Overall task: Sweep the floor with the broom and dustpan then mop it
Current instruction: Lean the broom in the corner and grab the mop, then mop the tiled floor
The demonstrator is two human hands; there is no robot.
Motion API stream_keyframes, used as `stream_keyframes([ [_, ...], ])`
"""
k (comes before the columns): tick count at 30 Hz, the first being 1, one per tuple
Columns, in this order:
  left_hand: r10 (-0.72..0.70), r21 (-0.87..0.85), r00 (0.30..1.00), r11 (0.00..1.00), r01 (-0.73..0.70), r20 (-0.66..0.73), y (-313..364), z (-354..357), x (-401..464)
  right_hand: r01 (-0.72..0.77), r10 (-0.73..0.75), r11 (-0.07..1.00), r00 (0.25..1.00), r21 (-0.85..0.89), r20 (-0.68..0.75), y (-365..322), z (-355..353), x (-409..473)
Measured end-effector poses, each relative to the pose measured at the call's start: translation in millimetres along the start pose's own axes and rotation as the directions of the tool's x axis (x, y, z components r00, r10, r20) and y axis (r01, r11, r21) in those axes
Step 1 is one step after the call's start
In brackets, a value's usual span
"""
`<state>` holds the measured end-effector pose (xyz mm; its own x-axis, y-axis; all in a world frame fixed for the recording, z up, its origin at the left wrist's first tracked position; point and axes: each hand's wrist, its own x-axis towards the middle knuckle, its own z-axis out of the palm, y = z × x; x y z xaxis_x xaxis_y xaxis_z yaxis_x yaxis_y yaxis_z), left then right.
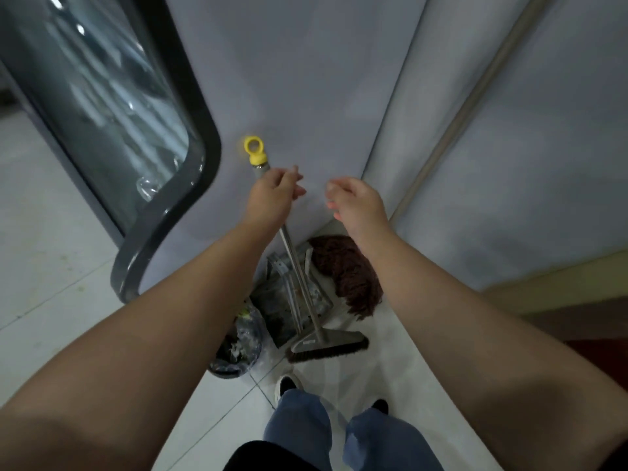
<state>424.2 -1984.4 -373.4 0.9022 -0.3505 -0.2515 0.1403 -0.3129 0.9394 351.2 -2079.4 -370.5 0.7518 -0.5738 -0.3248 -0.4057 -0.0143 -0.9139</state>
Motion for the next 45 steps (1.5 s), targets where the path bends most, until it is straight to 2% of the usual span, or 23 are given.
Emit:
stream_keyframes([
  [6,0.138,0.11,0.986,0.983,-0.148,0.089,45,29,-53,0.07,-0.068,0.997,0.992,0.015,-0.107,-20,-75,-48],
  [11,0.209,0.148,0.965,0.961,-0.232,0.156,76,80,-123,0.155,-0.136,0.973,0.983,0.17,-0.121,-14,-157,-111],
  [17,0.262,0.143,0.924,0.94,-0.309,0.279,112,158,-202,0.205,-0.17,0.964,0.965,0.168,-0.197,-5,-256,-174],
  [23,0.324,0.145,0.888,0.911,-0.385,0.327,152,201,-224,0.255,-0.209,0.951,0.946,0.174,-0.248,-12,-315,-179],
  [28,0.308,0.147,0.897,0.919,-0.367,0.316,167,225,-189,0.234,-0.193,0.959,0.952,0.16,-0.239,-16,-335,-143],
  [37,0.27,0.083,0.941,0.953,-0.292,0.203,203,259,-50,0.193,-0.174,0.978,0.966,0.084,-0.192,-63,-362,-15],
  [40,0.252,0.135,0.951,0.951,-0.278,0.18,215,269,-10,0.193,-0.174,0.976,0.97,0.102,-0.172,-80,-366,26],
  [45,0.207,0.074,0.972,0.974,-0.216,0.114,215,286,36,0.164,-0.144,0.976,0.98,0.142,-0.14,-89,-359,82],
])
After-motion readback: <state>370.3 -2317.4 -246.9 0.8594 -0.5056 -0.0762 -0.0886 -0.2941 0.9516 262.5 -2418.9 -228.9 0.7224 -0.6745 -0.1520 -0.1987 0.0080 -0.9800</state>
